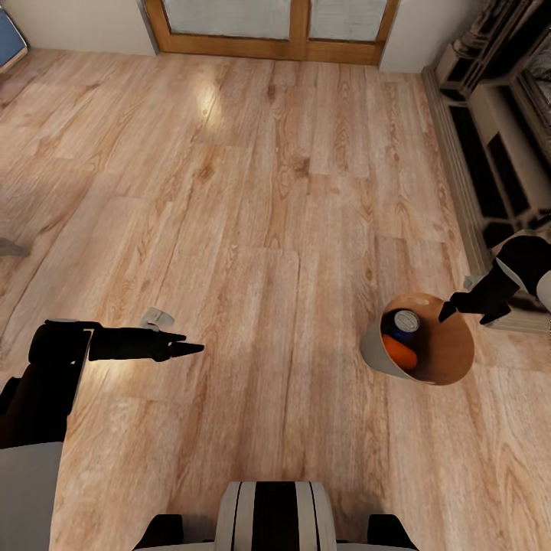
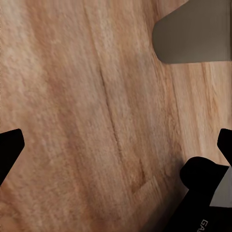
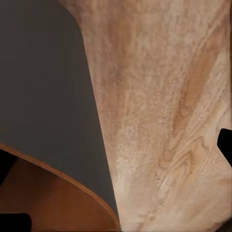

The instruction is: Put the three can of soda from the living room inside the tash can in the kitchen.

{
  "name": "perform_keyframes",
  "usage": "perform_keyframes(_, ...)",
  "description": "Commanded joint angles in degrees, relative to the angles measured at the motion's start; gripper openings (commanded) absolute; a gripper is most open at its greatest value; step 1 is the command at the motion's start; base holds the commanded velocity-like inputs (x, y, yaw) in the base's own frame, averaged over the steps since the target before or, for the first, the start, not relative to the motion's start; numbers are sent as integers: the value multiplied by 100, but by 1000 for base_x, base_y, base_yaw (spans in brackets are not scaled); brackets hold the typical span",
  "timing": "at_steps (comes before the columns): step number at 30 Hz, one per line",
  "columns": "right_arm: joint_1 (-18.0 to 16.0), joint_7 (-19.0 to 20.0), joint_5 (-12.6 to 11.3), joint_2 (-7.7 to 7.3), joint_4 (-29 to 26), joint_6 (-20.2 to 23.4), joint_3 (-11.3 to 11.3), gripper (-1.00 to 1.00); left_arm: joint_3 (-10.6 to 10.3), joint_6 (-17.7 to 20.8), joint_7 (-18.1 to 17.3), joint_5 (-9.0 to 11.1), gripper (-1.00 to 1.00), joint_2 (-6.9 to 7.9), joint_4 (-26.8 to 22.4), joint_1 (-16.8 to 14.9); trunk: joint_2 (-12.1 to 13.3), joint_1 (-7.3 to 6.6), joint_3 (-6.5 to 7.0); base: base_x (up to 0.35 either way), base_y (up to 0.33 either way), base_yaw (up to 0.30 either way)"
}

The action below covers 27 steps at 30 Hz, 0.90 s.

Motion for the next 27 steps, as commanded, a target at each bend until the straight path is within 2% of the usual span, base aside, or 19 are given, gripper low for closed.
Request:
perform_keyframes(1,0,0,-1,-2,1,0,-1,100,-4,2,1,-8,100,-1,0,0,2,-2,23,0,0,0)
perform_keyframes(13,0,0,-1,-36,6,0,70,100,-13,49,3,-52,100,-3,0,0,18,-33,289,0,0,0)
perform_keyframes(27,9,0,6,-46,19,0,222,100,-14,83,7,-62,100,-3,8,0,579,-340,540,0,0,0)
